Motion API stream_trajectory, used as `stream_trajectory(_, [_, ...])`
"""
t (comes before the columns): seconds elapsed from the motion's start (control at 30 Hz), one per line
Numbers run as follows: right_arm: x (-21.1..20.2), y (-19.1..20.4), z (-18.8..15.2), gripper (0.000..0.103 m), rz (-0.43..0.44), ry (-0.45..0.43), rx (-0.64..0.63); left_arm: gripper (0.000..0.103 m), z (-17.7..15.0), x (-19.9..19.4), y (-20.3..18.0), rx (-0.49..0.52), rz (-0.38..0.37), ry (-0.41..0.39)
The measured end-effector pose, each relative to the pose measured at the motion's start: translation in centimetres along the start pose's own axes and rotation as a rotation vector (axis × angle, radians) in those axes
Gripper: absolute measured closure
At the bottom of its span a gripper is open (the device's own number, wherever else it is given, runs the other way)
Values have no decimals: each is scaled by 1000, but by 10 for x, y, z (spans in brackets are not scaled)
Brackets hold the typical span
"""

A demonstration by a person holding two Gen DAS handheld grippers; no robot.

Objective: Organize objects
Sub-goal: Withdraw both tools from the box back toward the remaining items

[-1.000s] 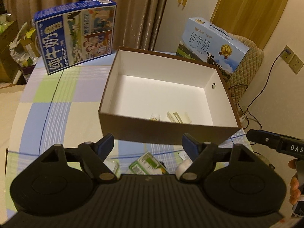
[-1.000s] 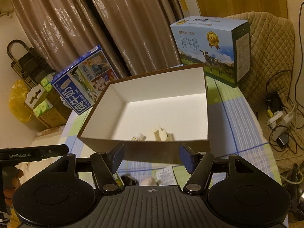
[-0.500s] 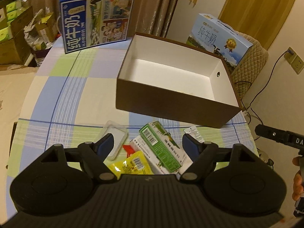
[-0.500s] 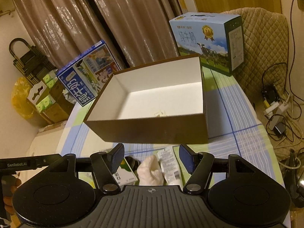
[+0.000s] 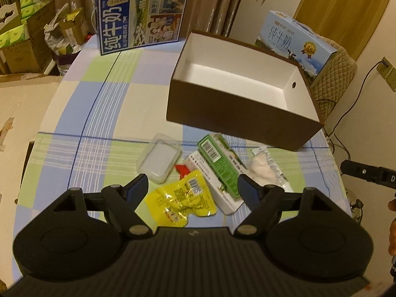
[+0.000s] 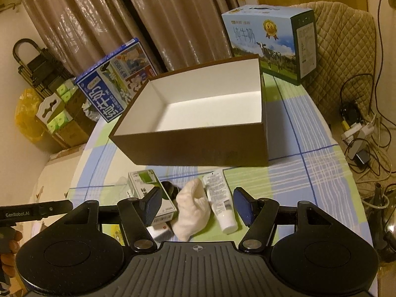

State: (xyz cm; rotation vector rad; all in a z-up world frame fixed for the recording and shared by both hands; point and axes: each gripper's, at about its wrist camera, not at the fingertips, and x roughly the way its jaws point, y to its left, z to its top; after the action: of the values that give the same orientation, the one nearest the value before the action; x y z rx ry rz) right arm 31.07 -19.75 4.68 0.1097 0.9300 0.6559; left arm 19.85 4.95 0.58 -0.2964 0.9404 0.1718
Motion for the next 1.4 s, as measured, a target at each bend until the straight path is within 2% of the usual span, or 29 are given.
stream_trajectory(0.43, [16,-7,-14,42,-16,59,-28,27,-16,8,7,-7,5,10])
stream_trajectory(1.03, [50,-21,-41,42,-59,141,-91,27,-51,41,23,50,30,44])
stream_trajectory(1.4, [81,-25,-45,42,-63,165,-159,27,-53,56,31,39,31,61])
